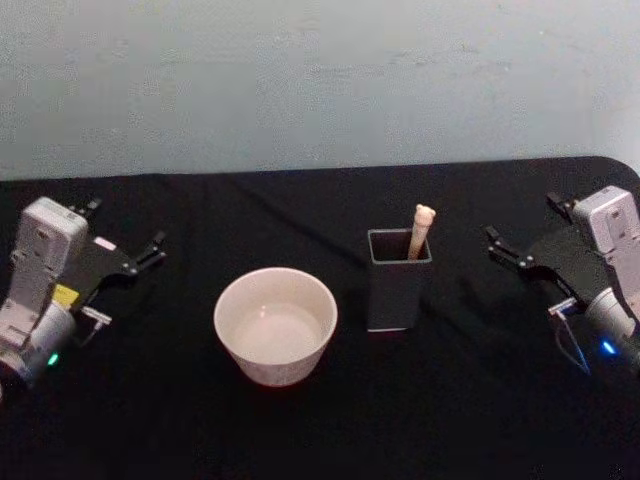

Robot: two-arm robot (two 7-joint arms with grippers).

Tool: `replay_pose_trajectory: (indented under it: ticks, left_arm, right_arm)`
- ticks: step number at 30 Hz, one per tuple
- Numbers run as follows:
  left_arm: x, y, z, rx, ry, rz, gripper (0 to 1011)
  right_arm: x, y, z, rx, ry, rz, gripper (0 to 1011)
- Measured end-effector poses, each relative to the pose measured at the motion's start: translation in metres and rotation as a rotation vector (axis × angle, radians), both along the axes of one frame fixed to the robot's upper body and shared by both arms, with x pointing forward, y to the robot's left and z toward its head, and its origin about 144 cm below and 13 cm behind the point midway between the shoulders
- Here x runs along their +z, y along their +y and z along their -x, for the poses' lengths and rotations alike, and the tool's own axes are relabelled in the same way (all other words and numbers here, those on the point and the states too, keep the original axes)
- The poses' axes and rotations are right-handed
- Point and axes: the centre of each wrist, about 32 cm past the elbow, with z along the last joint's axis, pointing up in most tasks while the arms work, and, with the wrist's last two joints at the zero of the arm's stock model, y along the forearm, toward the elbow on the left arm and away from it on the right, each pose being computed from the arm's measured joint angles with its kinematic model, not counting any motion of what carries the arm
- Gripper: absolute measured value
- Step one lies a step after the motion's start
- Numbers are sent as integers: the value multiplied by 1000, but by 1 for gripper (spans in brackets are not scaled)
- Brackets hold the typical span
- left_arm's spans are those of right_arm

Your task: Pick up the stirring spoon with one hand, stir inside the cup, then place it back in its original position.

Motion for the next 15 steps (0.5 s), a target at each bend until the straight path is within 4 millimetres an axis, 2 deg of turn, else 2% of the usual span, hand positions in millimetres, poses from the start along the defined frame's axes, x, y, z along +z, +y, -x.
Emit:
replay_pose_trajectory:
  ticks: [15]
  left_arm:
    - [0, 0, 0, 0, 0, 0, 1001]
  right_arm:
    - [0, 0, 0, 0, 0, 0, 1002]
